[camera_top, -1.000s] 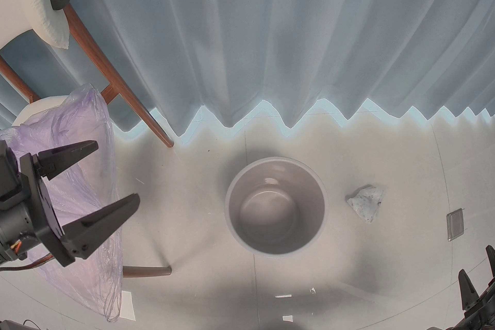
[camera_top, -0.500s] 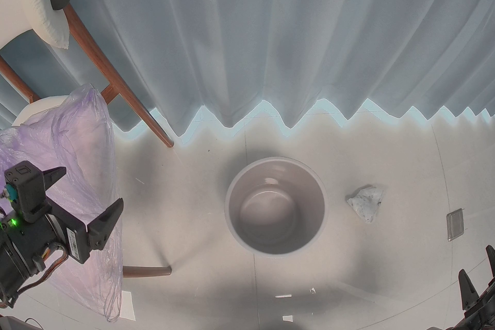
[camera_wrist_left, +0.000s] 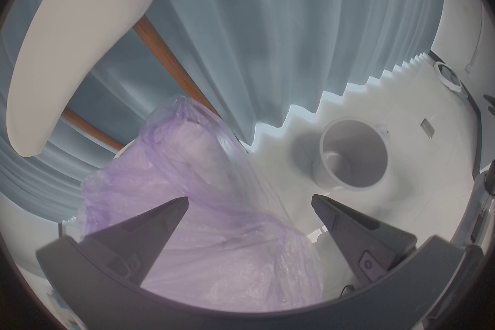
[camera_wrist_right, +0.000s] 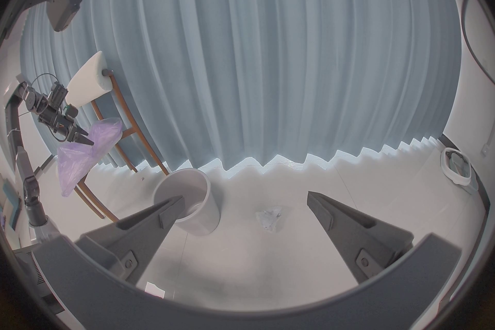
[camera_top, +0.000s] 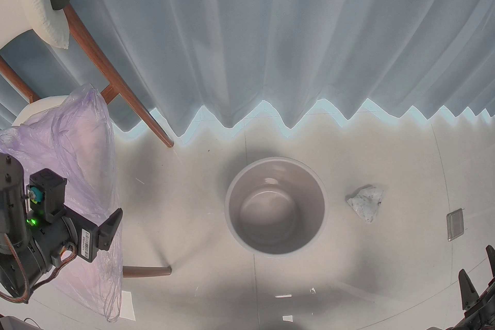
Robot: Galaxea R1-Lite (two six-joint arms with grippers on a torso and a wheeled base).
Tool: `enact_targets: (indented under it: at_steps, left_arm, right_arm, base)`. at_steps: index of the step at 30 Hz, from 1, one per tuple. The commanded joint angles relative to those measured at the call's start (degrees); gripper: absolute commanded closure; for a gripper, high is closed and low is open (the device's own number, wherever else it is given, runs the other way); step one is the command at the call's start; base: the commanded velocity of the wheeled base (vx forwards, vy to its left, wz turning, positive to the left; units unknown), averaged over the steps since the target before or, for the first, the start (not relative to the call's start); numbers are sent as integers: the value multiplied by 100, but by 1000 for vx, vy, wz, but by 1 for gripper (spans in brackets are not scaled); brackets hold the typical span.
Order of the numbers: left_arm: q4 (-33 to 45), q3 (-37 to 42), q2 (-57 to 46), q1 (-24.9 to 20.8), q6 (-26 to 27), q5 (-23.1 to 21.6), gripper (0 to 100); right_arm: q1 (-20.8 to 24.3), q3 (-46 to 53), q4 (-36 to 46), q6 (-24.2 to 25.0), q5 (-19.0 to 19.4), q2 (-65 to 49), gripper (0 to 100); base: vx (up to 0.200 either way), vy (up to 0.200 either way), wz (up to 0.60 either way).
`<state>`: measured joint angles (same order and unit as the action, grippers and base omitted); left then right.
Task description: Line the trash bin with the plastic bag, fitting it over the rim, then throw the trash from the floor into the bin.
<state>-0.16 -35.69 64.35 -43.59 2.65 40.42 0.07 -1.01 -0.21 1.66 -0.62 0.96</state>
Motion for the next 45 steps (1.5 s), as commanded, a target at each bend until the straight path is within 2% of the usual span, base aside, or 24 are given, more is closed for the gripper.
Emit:
enact_targets:
  at_steps: [1,7,17,26,32,38,45]
  left_arm:
    - [-11,107,121,18,8,27,0]
    - [-11,247,148,18,52,71,0]
    - [-46,265,473,35,69,414,0]
    - [-107,133,860,53,245,440,0]
    - [-134,-157,1229,141,351,686,0]
    - [-142,-69,1387,316,386,959,0]
    - [-134,63,1422,334,395,976,0]
  right_arm:
    - [1,101,-6,1,1,-96,0]
    - [1,101,3,-8,1,-96,0]
    - [1,101,3,-8,1,-96,0]
    - [1,101,3,-8,1,-96,0]
    - [10,101,3,-16,1,-96,0]
    - [1,101,3,-16,1,-96,0]
    - [1,101,3,-34,1,-96,0]
  base:
    - [0,0,0]
    - [0,0,0]
    - [0,0,0]
    - [0,0,0]
    - [0,0,0]
    - [0,0,0]
    - [0,0,0]
